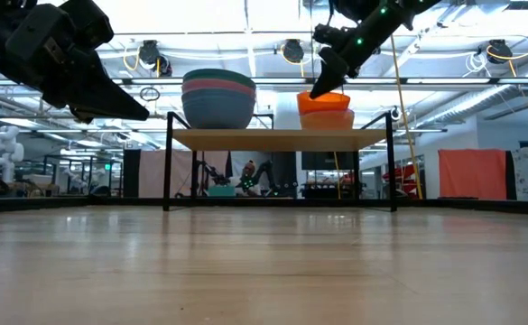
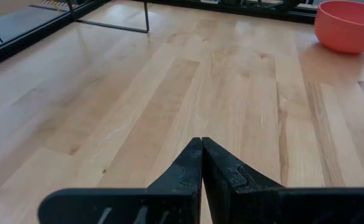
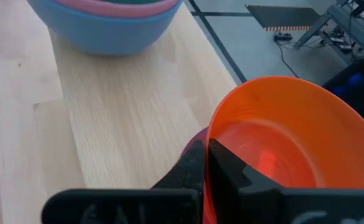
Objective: Place and stack bowls onto a shelf
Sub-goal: Stack the top orange bowl on top of the purple bowl on the shelf
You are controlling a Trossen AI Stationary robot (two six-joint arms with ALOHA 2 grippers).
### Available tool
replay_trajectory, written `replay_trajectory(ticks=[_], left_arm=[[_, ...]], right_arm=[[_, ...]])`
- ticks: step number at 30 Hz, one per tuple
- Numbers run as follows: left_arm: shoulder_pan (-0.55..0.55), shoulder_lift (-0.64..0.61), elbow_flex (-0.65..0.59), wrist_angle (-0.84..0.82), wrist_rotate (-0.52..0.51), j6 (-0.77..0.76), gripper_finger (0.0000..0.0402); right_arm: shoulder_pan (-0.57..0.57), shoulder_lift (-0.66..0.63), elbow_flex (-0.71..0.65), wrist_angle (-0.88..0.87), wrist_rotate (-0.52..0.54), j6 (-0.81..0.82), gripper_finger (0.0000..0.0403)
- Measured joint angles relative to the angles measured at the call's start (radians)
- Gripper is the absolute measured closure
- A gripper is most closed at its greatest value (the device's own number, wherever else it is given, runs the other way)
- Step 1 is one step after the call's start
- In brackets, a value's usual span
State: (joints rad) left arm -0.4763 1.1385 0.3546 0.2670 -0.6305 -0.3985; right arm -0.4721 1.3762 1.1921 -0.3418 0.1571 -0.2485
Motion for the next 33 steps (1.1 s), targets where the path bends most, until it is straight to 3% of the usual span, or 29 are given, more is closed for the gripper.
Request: replay_trajectory(ticks=[33], left_arm=[[0.000, 0.000, 0.000, -0.001, 0.000, 0.005, 0.0392]], right_arm=[[-0.018, 0.005, 0.000, -0.038, -0.001, 0.046, 0.0385]])
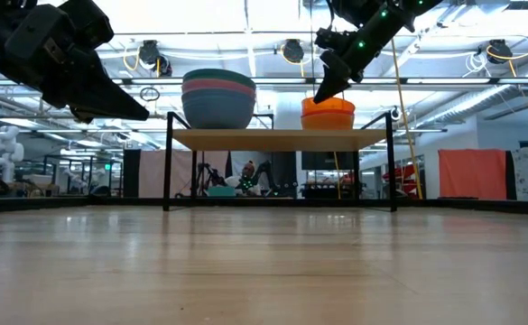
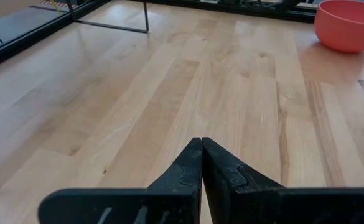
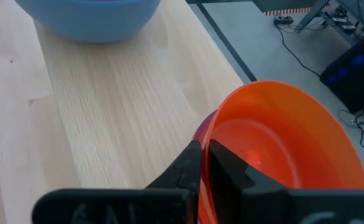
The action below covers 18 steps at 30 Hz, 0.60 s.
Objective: Place and stack bowls onto a shelf
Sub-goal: Stack the top orange bowl on top of the purple bowl on the shelf
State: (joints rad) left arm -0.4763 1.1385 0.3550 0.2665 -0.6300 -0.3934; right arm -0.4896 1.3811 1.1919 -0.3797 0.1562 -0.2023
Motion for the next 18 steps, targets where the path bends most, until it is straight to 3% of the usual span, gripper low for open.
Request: replay_trajectory(ticks=[8, 18], left_arm=[[0.000, 0.000, 0.000, 0.000, 0.000, 0.016, 0.0392], [0.000, 0.000, 0.000, 0.000, 0.000, 0.016, 0.0392]], right_arm=[[0.000, 0.000, 0.000, 0.000, 0.003, -0.003, 0.0377], [0.021, -0.005, 0.000, 0.003, 0.004, 0.012, 0.0315]])
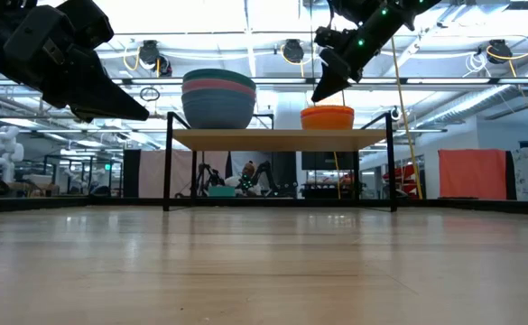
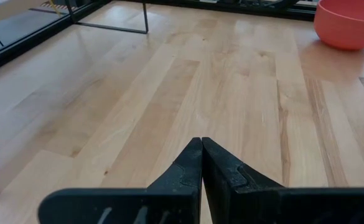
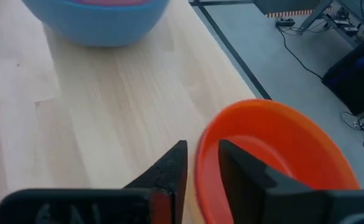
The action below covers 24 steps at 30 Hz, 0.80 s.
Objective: Place and stack bowls onto a shelf
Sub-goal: Stack the top orange bowl on top of the purple bowl on the shelf, then stack the orange bowl on top of the green bowl on the shelf
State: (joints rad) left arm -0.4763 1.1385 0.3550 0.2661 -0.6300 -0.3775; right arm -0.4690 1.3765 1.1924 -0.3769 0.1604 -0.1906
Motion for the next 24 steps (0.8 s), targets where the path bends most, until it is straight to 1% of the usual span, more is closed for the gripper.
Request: replay_trajectory(ticks=[4, 8, 13, 17, 20, 24], left_arm=[[0.000, 0.000, 0.000, 0.000, 0.000, 0.000, 0.0392], [0.000, 0.000, 0.000, 0.000, 0.000, 0.000, 0.0392], [0.000, 0.000, 0.000, 0.000, 0.000, 0.000, 0.0392], [0.000, 0.000, 0.000, 0.000, 0.000, 0.000, 0.0392], [0.000, 0.000, 0.000, 0.000, 0.000, 0.000, 0.0392], [0.000, 0.000, 0.000, 0.000, 0.000, 0.019, 0.0392]], right_arm=[[0.023, -0.019, 0.001, 0.016, 0.003, 0.003, 0.0304], [0.052, -0.043, 0.001, 0.013, 0.050, 0.004, 0.0303], [0.090, -0.076, 0.001, -0.003, 0.052, 0.030, 0.0303], [0.140, -0.098, 0.001, -0.089, 0.056, 0.075, 0.0303], [0.198, -0.115, 0.001, -0.199, 0.101, 0.147, 0.0303], [0.295, -0.143, 0.001, -0.338, 0.132, 0.258, 0.0303]])
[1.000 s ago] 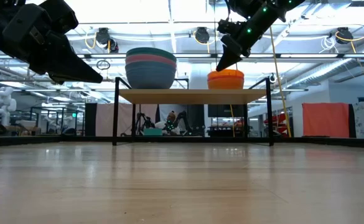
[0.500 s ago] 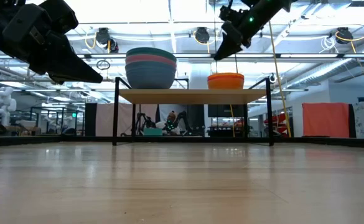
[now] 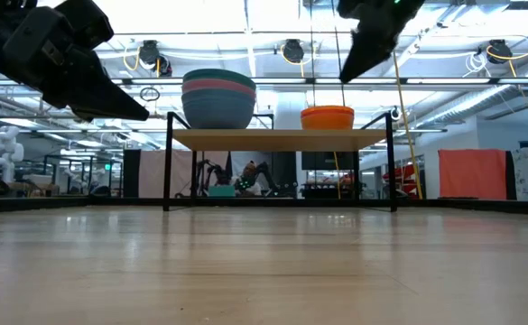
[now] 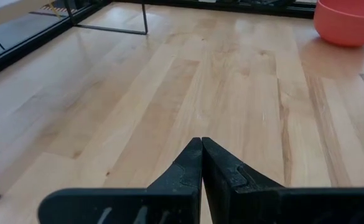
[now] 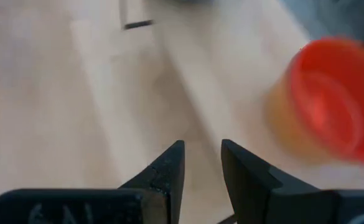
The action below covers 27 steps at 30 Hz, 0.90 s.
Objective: Place and stack bowls onto a shelf
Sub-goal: Stack the orange bowl on top of the green bowl on the shelf
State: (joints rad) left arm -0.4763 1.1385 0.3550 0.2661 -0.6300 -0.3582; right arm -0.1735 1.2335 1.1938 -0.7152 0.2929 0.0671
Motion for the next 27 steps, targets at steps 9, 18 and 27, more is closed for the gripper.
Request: replay_trajectory(ticks=[9, 18, 27], left_arm=[[0.000, 0.000, 0.000, 0.000, 0.000, 0.033, 0.0392], [0.000, 0.000, 0.000, 0.000, 0.000, 0.033, 0.0392], [0.000, 0.000, 0.000, 0.000, 0.000, 0.024, 0.0392]], right_arm=[[0.271, -0.053, 0.000, -0.167, -0.006, 0.316, 0.0303], [0.543, -0.054, 0.000, -0.231, -0.051, 0.586, 0.0303], [0.780, -0.006, 0.000, -0.395, -0.146, 0.825, 0.0303]])
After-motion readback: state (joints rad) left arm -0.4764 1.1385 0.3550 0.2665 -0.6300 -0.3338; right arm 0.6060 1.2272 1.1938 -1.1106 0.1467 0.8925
